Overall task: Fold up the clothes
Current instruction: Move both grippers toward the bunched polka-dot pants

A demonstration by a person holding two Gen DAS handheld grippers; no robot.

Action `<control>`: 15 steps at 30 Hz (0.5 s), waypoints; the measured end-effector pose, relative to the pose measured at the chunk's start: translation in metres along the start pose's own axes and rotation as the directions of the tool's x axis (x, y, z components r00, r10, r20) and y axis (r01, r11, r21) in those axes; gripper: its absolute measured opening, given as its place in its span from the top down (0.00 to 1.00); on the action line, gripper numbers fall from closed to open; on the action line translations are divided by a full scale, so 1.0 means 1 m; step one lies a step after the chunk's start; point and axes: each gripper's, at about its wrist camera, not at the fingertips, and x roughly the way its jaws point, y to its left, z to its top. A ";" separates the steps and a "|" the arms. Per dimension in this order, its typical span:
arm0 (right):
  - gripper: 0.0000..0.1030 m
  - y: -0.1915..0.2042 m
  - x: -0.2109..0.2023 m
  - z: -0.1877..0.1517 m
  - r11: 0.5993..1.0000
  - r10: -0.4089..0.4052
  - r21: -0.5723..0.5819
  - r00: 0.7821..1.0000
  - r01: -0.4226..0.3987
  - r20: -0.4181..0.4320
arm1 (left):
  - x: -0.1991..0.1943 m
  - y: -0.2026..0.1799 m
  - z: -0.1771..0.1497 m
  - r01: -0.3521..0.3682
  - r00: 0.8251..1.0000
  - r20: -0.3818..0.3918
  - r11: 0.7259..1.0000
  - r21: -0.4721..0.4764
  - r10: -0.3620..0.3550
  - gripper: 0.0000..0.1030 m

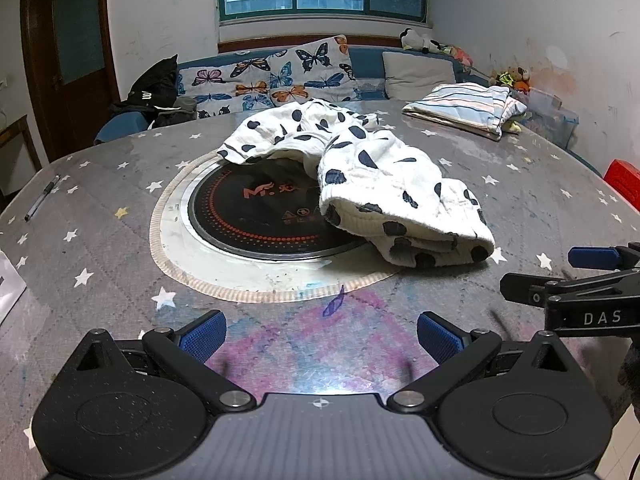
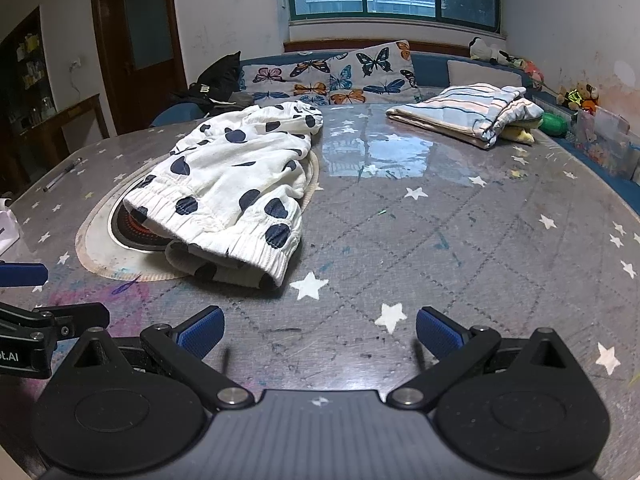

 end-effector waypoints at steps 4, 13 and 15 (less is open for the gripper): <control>0.00 0.002 0.000 -0.001 1.000 -0.003 -0.001 1.000 0.003 0.001 | 0.001 -0.001 0.001 0.004 1.000 -0.002 1.000 0.000 -0.004 0.00; 0.00 0.007 0.005 0.001 1.000 0.000 -0.006 1.000 0.000 -0.004 | 0.007 -0.002 0.003 0.013 1.000 -0.013 1.000 0.000 -0.013 0.00; 0.00 0.008 0.005 0.001 1.000 -0.001 -0.006 1.000 0.001 -0.004 | 0.008 -0.003 0.004 0.014 1.000 -0.015 1.000 0.000 -0.014 0.00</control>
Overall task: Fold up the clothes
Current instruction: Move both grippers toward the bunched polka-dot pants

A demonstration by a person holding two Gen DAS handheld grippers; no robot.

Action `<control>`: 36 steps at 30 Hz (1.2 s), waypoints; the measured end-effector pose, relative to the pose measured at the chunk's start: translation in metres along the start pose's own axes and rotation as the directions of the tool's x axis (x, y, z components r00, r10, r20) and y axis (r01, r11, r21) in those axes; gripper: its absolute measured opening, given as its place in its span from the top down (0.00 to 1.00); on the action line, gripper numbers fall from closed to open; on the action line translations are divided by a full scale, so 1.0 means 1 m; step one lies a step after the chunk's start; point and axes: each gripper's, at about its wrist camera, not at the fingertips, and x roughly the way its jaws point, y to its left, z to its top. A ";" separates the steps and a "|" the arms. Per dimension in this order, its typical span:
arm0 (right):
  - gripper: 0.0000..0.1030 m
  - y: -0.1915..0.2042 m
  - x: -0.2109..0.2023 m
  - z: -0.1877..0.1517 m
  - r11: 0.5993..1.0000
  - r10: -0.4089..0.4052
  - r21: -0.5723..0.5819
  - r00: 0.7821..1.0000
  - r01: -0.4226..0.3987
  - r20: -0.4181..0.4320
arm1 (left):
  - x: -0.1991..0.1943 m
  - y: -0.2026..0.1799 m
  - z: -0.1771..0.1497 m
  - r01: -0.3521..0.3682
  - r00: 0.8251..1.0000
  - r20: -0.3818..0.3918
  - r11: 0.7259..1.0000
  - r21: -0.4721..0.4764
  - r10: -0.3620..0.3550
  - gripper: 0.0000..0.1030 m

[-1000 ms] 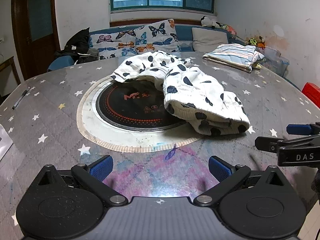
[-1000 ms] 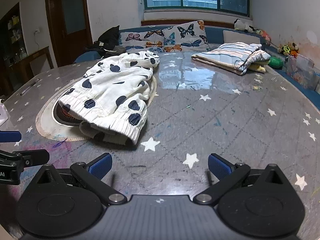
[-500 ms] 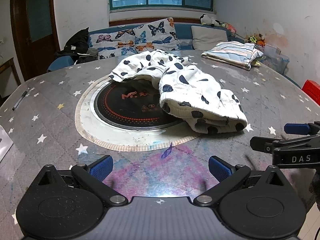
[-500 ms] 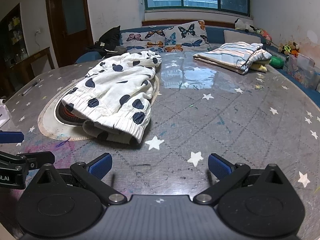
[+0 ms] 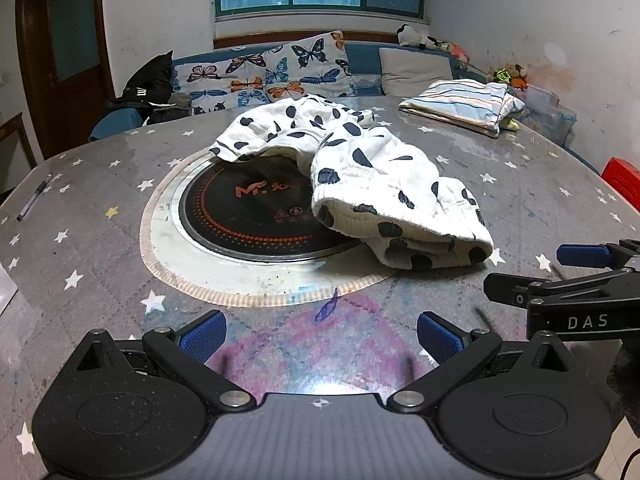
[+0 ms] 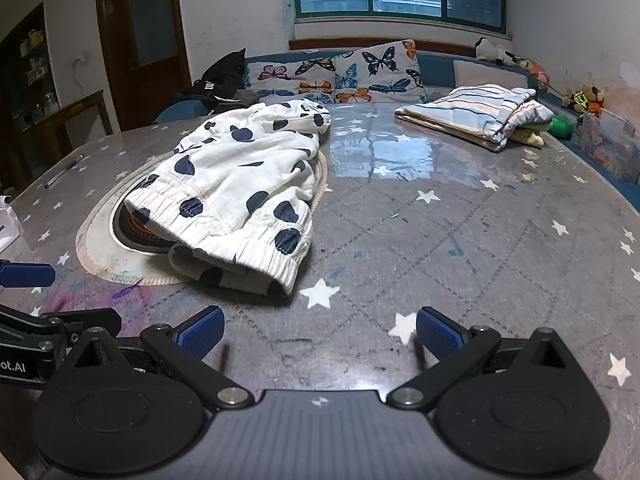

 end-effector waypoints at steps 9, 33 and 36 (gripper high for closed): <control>0.00 0.004 0.005 0.004 1.000 0.006 -0.003 1.000 -0.006 -0.003 | 0.003 -0.001 0.004 0.007 1.000 -0.005 1.000 0.001 -0.007 0.00; 0.00 -0.002 0.017 0.017 0.994 0.081 -0.074 0.997 -0.082 -0.016 | 0.011 0.006 0.014 0.003 1.000 -0.011 1.000 -0.020 -0.003 0.00; 0.00 -0.003 0.018 0.019 0.993 0.086 -0.081 0.996 -0.087 -0.017 | 0.012 0.007 0.015 0.003 1.000 -0.009 1.000 -0.022 -0.003 0.00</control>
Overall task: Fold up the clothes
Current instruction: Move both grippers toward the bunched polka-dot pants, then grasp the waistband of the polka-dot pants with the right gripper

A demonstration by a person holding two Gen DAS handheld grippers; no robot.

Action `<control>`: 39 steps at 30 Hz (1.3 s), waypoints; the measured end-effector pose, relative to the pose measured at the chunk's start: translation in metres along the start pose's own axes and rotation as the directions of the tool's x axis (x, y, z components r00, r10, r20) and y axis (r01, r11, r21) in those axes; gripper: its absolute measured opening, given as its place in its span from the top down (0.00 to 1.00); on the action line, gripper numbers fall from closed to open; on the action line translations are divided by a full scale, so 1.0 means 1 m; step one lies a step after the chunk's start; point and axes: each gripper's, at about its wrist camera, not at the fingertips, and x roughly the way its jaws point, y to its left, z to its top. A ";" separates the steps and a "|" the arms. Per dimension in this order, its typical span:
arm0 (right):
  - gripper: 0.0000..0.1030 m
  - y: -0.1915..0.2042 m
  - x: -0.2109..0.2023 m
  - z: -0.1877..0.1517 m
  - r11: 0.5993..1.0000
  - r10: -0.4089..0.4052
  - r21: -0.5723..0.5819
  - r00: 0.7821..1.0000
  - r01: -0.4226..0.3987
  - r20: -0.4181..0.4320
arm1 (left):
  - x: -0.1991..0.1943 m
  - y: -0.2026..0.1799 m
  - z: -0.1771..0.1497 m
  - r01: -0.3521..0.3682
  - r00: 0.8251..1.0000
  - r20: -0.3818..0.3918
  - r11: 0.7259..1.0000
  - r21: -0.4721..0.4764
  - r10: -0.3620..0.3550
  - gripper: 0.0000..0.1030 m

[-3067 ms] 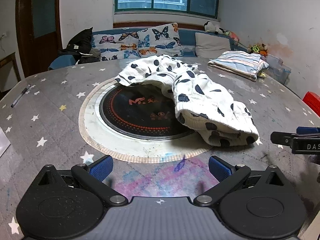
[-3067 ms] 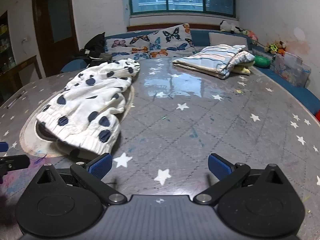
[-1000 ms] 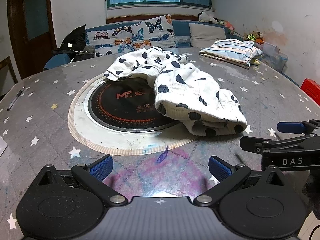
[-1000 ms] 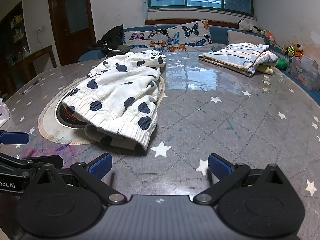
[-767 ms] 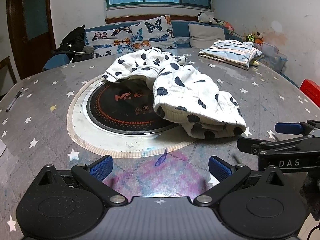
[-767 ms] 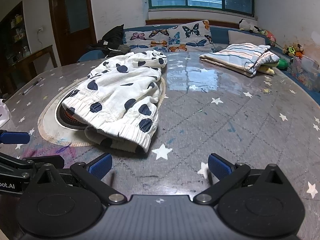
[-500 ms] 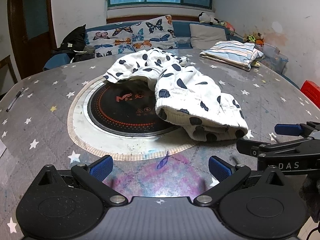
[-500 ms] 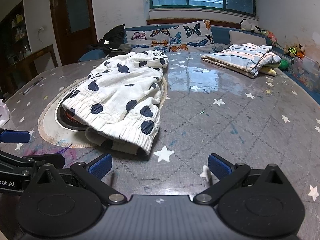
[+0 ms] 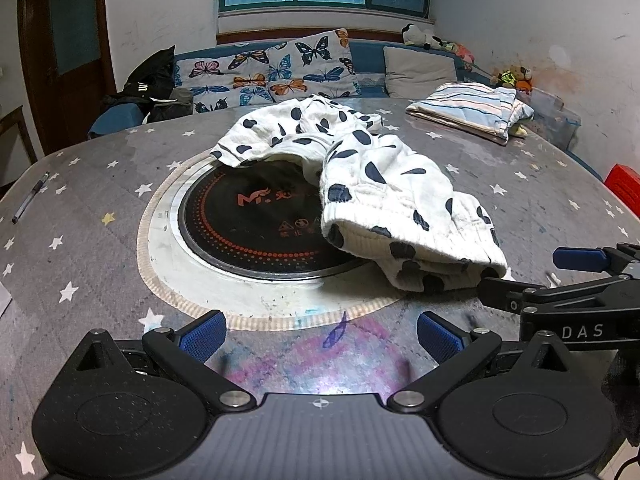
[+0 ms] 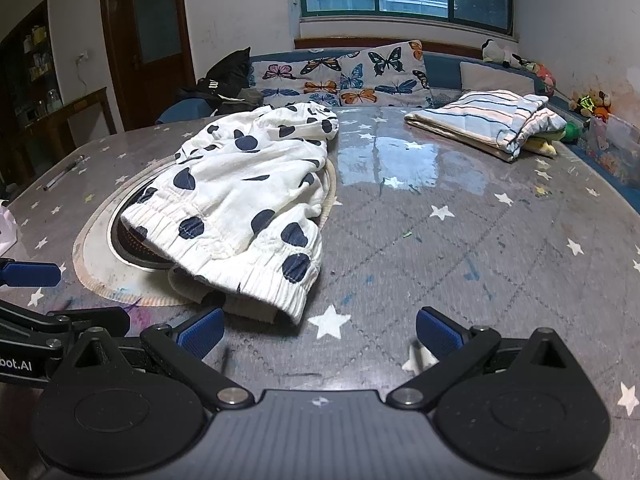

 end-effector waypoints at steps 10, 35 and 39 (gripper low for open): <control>0.01 -0.002 0.000 0.008 0.999 0.022 -0.026 1.000 -0.021 0.010 | 0.004 0.012 0.002 -0.016 1.000 -0.004 1.000 -0.024 0.016 0.00; 0.32 0.056 0.021 0.043 0.956 0.165 -0.247 0.986 -0.158 0.009 | 0.005 0.047 -0.004 -0.080 0.997 -0.019 0.992 -0.098 0.079 0.00; 0.49 0.048 0.026 0.049 0.965 0.186 -0.192 0.982 -0.181 0.008 | 0.005 0.047 -0.004 -0.078 0.997 -0.018 0.992 -0.099 0.077 0.00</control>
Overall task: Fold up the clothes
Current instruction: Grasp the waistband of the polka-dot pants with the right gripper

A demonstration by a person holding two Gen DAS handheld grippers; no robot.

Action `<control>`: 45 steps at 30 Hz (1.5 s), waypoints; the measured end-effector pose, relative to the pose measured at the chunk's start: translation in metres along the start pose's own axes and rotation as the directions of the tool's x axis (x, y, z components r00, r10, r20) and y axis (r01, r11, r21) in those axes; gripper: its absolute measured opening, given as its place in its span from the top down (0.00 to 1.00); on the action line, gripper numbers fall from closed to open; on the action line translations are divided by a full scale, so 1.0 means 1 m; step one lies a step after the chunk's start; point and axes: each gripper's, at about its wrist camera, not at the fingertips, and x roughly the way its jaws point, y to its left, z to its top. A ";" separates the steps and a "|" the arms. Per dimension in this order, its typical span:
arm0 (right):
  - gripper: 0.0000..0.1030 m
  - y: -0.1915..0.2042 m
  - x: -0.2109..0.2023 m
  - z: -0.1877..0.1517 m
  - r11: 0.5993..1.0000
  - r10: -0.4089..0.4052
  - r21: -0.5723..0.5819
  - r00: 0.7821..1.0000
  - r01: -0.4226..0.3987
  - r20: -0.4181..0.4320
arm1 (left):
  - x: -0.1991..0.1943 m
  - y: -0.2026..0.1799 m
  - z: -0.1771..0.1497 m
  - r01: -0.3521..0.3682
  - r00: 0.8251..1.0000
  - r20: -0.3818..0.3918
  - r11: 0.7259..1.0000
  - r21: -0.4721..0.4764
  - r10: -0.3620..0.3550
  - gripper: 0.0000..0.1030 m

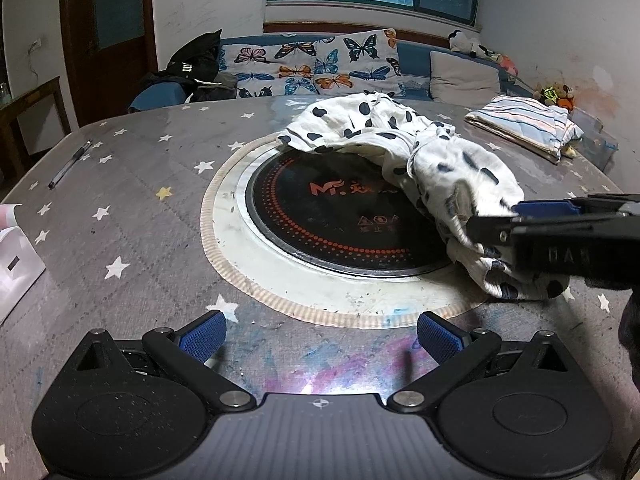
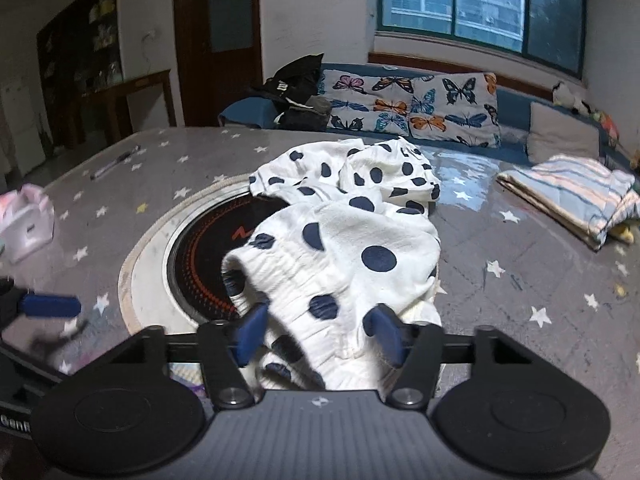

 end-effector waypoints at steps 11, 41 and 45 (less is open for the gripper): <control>0.47 0.004 -0.002 0.001 0.999 0.027 -0.029 1.000 -0.027 0.012 | 0.003 -0.004 0.000 0.010 1.000 -0.009 1.000 0.004 -0.010 0.00; 0.67 0.023 0.005 0.011 0.994 0.054 -0.098 0.999 -0.054 -0.006 | 0.001 0.005 -0.009 0.013 1.000 -0.021 1.000 -0.014 -0.013 0.00; 0.88 -0.003 -0.016 0.017 0.999 0.033 -0.026 0.998 -0.032 0.056 | 0.000 0.004 -0.005 0.021 1.000 -0.008 1.000 -0.021 -0.021 0.00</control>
